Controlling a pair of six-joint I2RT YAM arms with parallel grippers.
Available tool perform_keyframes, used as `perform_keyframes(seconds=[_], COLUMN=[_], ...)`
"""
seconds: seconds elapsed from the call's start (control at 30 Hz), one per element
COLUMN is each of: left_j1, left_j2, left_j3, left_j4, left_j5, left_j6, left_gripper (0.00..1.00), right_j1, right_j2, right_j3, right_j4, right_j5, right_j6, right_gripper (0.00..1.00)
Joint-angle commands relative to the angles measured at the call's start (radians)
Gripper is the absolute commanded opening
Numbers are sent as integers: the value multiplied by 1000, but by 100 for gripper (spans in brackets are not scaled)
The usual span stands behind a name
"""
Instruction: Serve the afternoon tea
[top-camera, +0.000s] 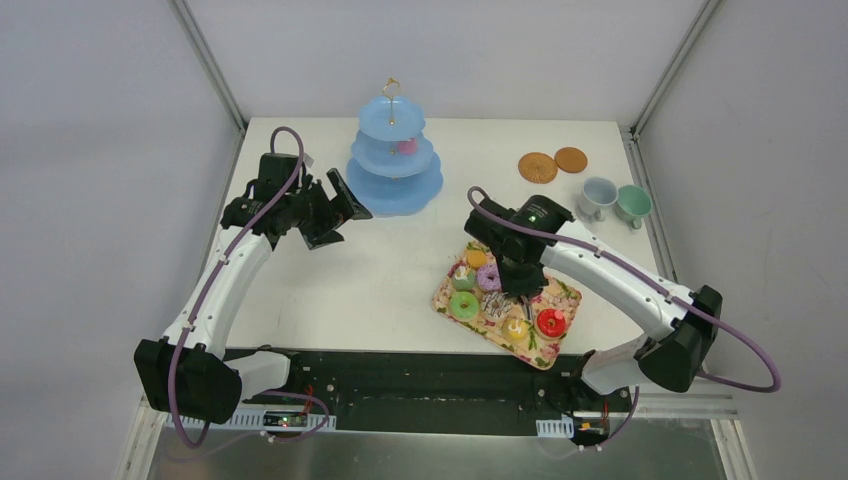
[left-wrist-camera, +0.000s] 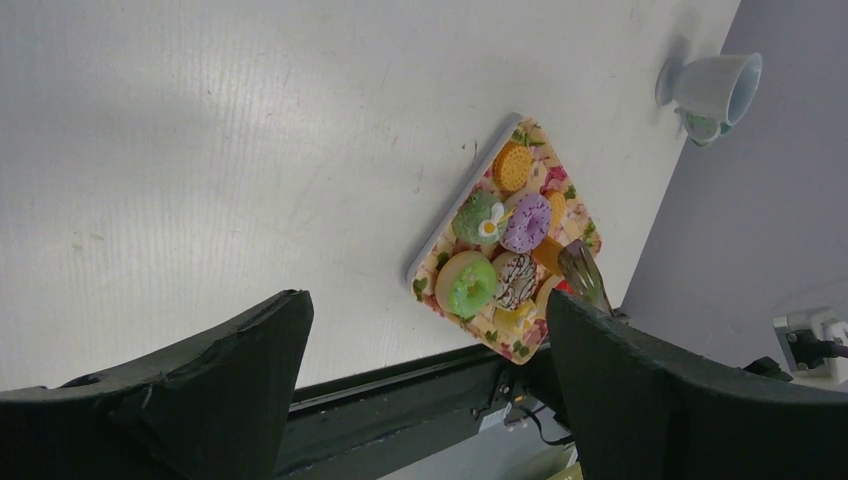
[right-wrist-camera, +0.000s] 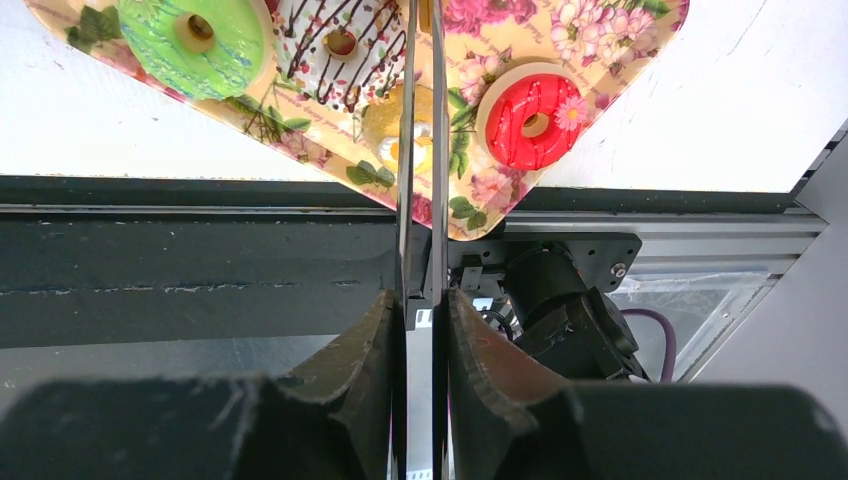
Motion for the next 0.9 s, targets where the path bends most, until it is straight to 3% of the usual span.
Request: perform_keyframes(seconds=[0.0,0.27,0.87], left_j1=[-4,-4,-4], left_j2=[-4,-1,2], left_j3=[-3,-9,-14], left_j4=[29,37,42], left_j5=[7,9,14], left_j6=[-18,-22,-16], left_gripper=[91,91,91], right_j1=[-8,-50,-96], right_j2=[-54,-68,-93], right_j3=[35,9,-88], right_j4=[-41,-37,20], right_j5=[26,19,-32], right_j6=[37,38,42], right_gripper=[19,18,26])
